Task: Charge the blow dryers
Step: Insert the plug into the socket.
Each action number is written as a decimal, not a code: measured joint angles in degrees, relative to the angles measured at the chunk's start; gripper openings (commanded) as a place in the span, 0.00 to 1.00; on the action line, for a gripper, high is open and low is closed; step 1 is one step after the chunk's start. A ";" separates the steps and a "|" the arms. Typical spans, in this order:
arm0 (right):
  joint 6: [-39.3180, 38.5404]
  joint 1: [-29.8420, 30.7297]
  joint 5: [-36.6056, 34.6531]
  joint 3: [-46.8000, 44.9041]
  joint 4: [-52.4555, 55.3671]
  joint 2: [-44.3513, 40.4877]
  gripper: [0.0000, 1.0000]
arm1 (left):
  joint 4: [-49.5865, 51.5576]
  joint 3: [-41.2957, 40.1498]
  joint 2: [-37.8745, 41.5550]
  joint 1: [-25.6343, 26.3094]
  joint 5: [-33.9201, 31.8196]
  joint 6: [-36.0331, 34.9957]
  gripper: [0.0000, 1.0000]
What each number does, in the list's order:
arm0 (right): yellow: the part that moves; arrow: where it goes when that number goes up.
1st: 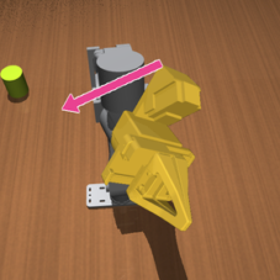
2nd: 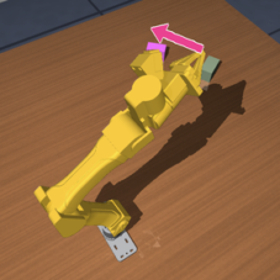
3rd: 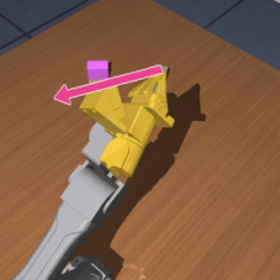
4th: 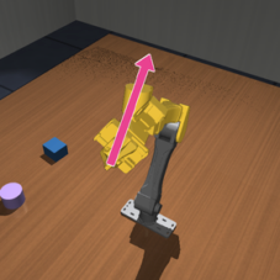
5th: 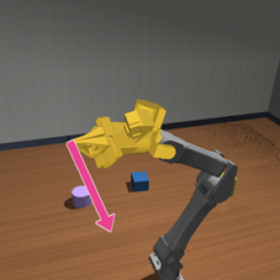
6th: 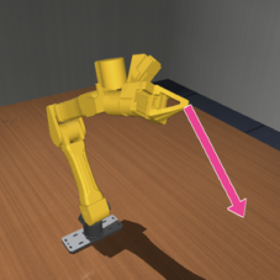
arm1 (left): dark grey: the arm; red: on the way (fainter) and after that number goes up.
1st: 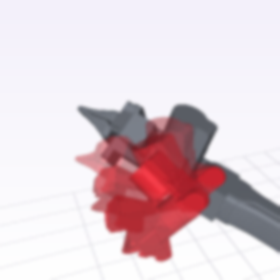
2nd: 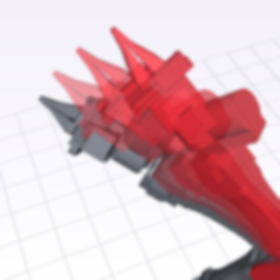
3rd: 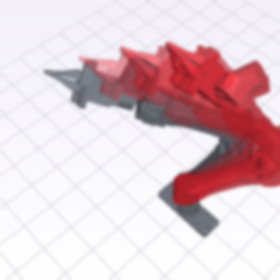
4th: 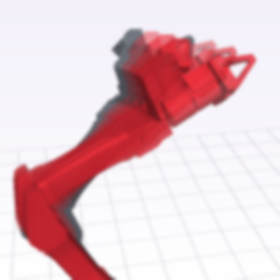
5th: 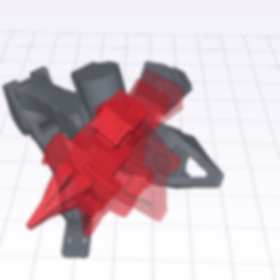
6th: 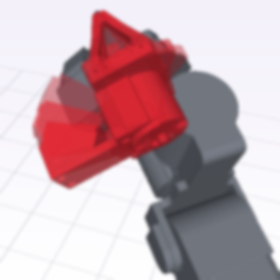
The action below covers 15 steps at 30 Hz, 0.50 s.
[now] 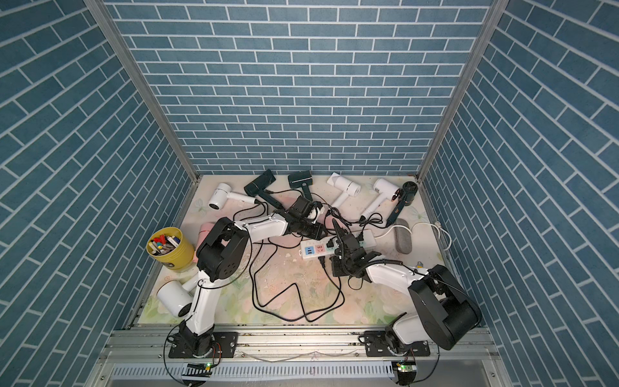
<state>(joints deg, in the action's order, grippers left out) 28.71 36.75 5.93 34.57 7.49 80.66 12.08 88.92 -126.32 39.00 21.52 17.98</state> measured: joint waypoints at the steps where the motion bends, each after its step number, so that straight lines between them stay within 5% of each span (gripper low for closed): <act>1: 0.00 -0.11 0.22 0.00 0.00 0.00 0.00 | -0.17 -0.11 0.00 0.02 -0.02 0.00 0.49; 15: 2.49 -0.85 2.25 0.00 -0.02 -0.92 0.00 | -2.38 -1.81 0.72 0.24 -0.31 0.04 0.47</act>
<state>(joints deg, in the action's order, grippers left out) 31.20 35.90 8.19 34.57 7.46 79.75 9.69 87.11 -125.60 39.24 21.21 18.02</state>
